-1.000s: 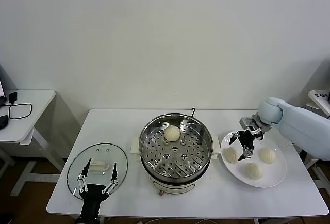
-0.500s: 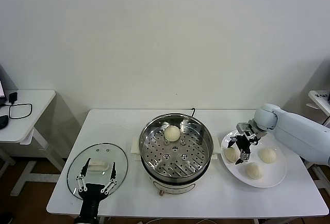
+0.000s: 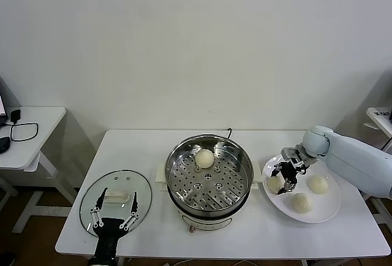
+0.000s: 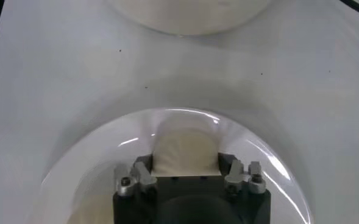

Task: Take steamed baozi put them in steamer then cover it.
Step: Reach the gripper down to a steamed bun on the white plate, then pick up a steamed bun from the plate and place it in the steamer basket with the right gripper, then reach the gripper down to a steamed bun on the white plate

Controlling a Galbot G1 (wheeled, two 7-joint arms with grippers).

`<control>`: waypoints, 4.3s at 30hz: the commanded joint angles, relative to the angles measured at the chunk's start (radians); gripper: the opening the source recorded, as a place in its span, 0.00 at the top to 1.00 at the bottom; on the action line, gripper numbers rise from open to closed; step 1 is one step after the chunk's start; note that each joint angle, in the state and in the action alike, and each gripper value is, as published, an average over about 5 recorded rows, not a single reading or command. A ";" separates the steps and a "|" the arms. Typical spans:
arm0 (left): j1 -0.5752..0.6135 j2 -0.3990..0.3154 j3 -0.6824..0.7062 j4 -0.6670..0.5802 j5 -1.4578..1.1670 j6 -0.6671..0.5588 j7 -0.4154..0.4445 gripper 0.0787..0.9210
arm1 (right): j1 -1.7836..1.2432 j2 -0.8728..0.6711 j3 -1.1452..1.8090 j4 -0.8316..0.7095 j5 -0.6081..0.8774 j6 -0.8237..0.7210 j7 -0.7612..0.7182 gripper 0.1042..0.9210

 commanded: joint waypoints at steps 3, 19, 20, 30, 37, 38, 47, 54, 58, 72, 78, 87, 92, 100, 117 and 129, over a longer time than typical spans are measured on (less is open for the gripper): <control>0.000 0.004 0.003 -0.007 0.000 0.001 -0.001 0.12 | 0.186 -0.025 -0.048 0.085 0.026 -0.008 -0.068 0.30; -0.007 0.016 0.002 -0.006 0.004 0.001 -0.004 0.12 | 0.765 0.185 -0.411 0.361 0.436 -0.200 -0.092 0.30; -0.008 0.017 0.003 -0.006 0.004 0.001 -0.005 0.12 | 0.782 0.203 -0.424 0.376 0.458 -0.214 -0.080 0.31; -0.033 0.018 0.007 -0.004 0.005 0.001 -0.008 0.12 | 0.828 0.362 -0.536 0.507 0.576 -0.321 0.115 0.31; -0.042 0.017 0.005 -0.004 0.004 0.002 -0.010 0.12 | 0.730 0.443 -0.547 0.523 0.612 -0.370 0.253 0.31; -0.043 0.017 0.004 -0.003 0.004 0.002 -0.010 0.12 | 0.717 0.453 -0.546 0.520 0.612 -0.374 0.261 0.31; -0.044 0.016 -0.005 0.003 0.003 0.002 -0.013 0.12 | 0.644 0.524 -0.539 0.481 0.592 -0.397 0.296 0.32; -0.052 0.019 -0.004 0.010 0.000 0.004 -0.014 0.12 | 0.617 0.552 -0.536 0.469 0.590 -0.411 0.316 0.32; -0.054 0.019 -0.004 0.012 -0.001 0.004 -0.015 0.12 | 0.607 0.559 -0.537 0.464 0.584 -0.419 0.322 0.33; -0.053 0.017 -0.009 0.011 -0.003 0.006 -0.016 0.12 | 0.567 0.557 -0.527 0.456 0.568 -0.428 0.331 0.29; -0.054 0.016 -0.009 0.010 -0.002 0.007 -0.015 0.12 | 0.570 0.548 -0.517 0.461 0.569 -0.430 0.328 0.16; -0.055 0.017 -0.007 0.004 -0.002 0.008 -0.016 0.12 | 0.635 0.400 -0.467 0.514 0.530 -0.418 0.270 0.12; -0.056 0.026 -0.001 0.005 -0.002 0.006 -0.016 0.12 | 0.690 0.177 -0.406 0.540 0.402 -0.345 0.085 0.12; -0.060 0.037 0.012 0.000 -0.001 0.007 -0.016 0.12 | 0.696 -0.153 -0.376 0.446 0.192 -0.145 -0.140 0.12; -0.050 0.031 0.014 -0.002 0.006 0.011 -0.016 0.12 | 0.172 -0.323 -0.179 0.269 -0.039 0.036 -0.125 0.12; -0.047 0.026 0.008 0.000 0.007 0.010 -0.017 0.12 | 0.034 -0.272 -0.105 0.233 -0.061 0.008 -0.024 0.12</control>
